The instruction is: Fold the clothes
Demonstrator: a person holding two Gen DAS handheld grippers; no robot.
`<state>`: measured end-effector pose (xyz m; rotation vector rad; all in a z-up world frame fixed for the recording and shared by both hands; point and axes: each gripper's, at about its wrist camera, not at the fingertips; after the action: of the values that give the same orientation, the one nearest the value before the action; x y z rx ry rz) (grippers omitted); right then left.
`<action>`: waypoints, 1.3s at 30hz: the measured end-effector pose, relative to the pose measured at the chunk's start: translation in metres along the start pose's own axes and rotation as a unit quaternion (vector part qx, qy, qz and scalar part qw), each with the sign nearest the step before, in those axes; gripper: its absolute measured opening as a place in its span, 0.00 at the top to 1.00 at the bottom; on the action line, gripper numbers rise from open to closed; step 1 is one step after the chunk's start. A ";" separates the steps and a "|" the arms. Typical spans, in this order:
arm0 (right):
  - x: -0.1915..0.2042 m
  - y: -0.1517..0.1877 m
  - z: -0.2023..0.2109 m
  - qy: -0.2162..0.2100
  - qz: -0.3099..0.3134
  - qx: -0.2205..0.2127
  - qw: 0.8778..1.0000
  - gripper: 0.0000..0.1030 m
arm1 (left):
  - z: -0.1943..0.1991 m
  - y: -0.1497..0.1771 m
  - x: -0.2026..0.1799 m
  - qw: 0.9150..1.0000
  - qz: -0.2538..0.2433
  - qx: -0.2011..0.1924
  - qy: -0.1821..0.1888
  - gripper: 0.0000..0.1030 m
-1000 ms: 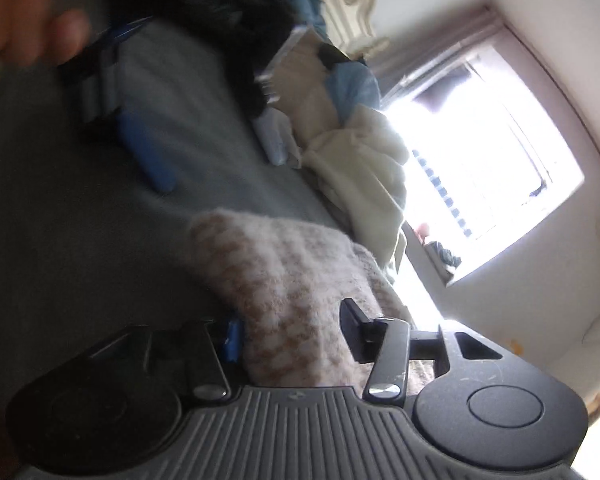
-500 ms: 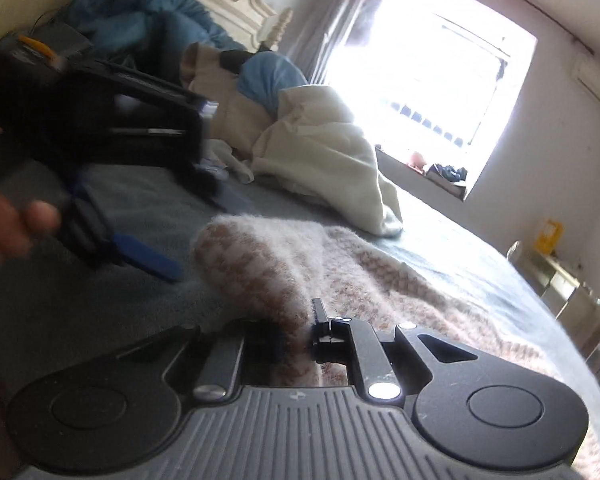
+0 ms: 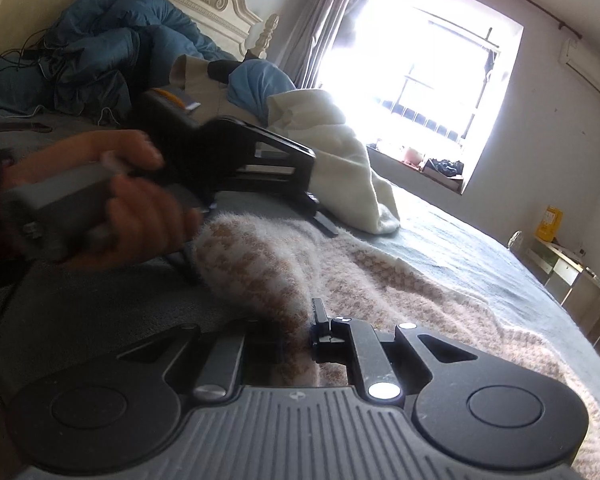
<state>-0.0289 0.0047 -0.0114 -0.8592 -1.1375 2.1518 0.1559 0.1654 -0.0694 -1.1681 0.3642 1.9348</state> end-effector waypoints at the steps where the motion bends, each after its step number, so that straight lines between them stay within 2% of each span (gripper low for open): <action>1: 0.001 0.001 0.001 0.000 0.000 -0.001 1.000 0.88 | -0.003 -0.003 -0.003 1.000 -0.003 -0.005 -0.007 0.33; 2: 0.001 0.000 0.001 0.001 0.000 -0.002 1.000 0.88 | -0.006 -0.005 -0.005 1.000 -0.005 -0.009 -0.015 0.37; 3: 0.000 0.000 0.002 0.002 -0.001 -0.003 1.000 0.88 | -0.010 -0.006 -0.006 1.000 -0.004 -0.011 -0.027 0.48; 4: 0.000 0.000 0.002 0.002 -0.003 -0.004 1.000 0.88 | -0.014 -0.008 -0.008 0.999 -0.004 -0.012 -0.038 0.55; 6: -0.003 0.000 0.004 0.003 -0.011 -0.008 1.000 0.88 | -0.021 -0.010 -0.009 0.999 0.004 -0.012 -0.046 0.65; 10: -0.010 0.002 0.008 -0.001 -0.032 -0.019 0.999 0.88 | -0.019 -0.011 -0.017 0.998 0.007 -0.026 -0.052 0.77; 16: -0.022 0.007 0.023 -0.002 -0.065 -0.056 0.996 0.88 | -0.003 -0.001 -0.052 0.995 -0.038 -0.069 -0.054 0.81; 24: -0.050 0.011 0.050 0.000 -0.122 -0.115 0.986 0.88 | 0.011 0.007 -0.102 0.989 -0.093 -0.101 -0.061 0.82; 39: -0.103 0.034 0.100 0.016 -0.219 -0.204 0.954 0.88 | -0.006 0.032 -0.186 0.972 -0.187 -0.127 -0.059 0.82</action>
<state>-0.0431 -0.1358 0.0317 -0.7184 -1.6154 1.5622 0.1767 0.0486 0.0781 -1.1768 -0.1654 1.7380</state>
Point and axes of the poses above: each gripper's, at about its wrist camera, not at the fingertips, and z roughly against the way its jaws point, x to its left, y to its underside, and after that the axes turned 10 degrees about -y, right-handed
